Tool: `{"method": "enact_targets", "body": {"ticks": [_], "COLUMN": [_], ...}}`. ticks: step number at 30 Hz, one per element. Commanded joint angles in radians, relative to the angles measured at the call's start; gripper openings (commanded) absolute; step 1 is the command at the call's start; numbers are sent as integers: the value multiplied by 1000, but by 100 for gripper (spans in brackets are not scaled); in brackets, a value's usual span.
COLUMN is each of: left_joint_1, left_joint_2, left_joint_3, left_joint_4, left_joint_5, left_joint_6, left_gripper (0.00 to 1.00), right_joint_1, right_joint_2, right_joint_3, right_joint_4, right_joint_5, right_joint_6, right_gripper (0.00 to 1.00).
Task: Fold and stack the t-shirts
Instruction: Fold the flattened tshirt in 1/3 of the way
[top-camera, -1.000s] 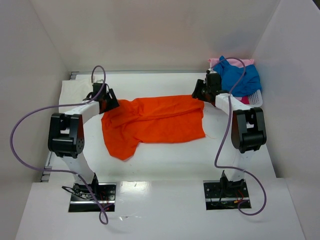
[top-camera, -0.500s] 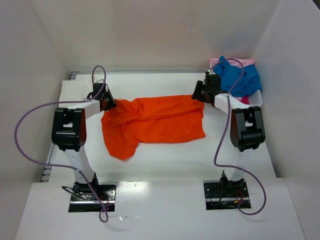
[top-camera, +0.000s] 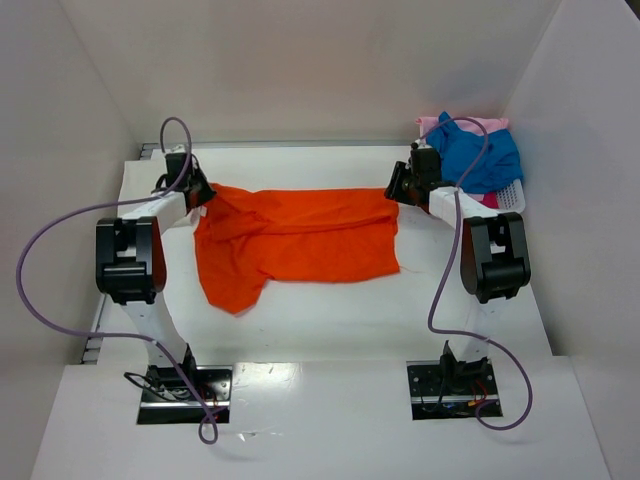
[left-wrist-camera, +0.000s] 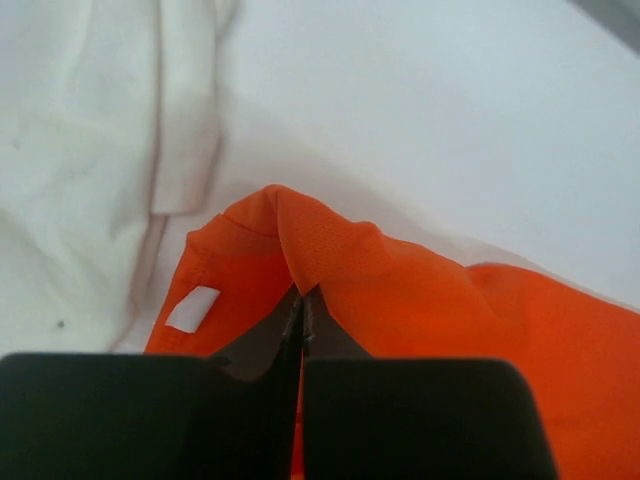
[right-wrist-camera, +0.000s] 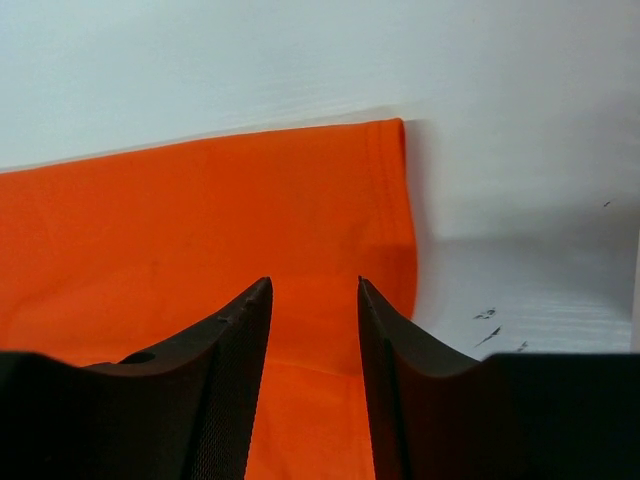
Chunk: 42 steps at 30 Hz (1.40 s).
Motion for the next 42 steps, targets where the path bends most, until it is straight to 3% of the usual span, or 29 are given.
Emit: {"method": "enact_targets", "body": {"ticks": [1,6,11,20,24,25,29,36,42], "left_joint_1": [13,13,14,41,41,41,50,50,50], "left_joint_2": [-29,-13,53,146,137,123,48,-65,-108], "left_joint_3": [90,139,194,267,255,247,184,70,12], "left_joint_4": [50,50,41,-8,-19,-19,-28,-90,-122], "left_joint_5": [19,19,0,-22,41,70,275,366,269], "left_joint_6": [47,90,135,144,144,152,189,240,258], "left_gripper": [0,6,20,32,47,55,77,84,86], "right_joint_1": [-9,-9,-9,-9,-9,-9,10,31,40], "right_joint_2": [3,-9,-9,-19,-19,-19,-28,18,66], "right_joint_3": [18,0,-19,-29,-29,-29,-29,-10,17], "right_joint_4": [36,36,36,36,36,30,27,-9,-4], "right_joint_5": [-6,-6,-6,-16,-26,-34,-39,-51,-31], "right_joint_6": [-7,-7,-7,3,9,13,13,13,13], "right_gripper": [45,44,43,43,43,43,45,59,65]}}
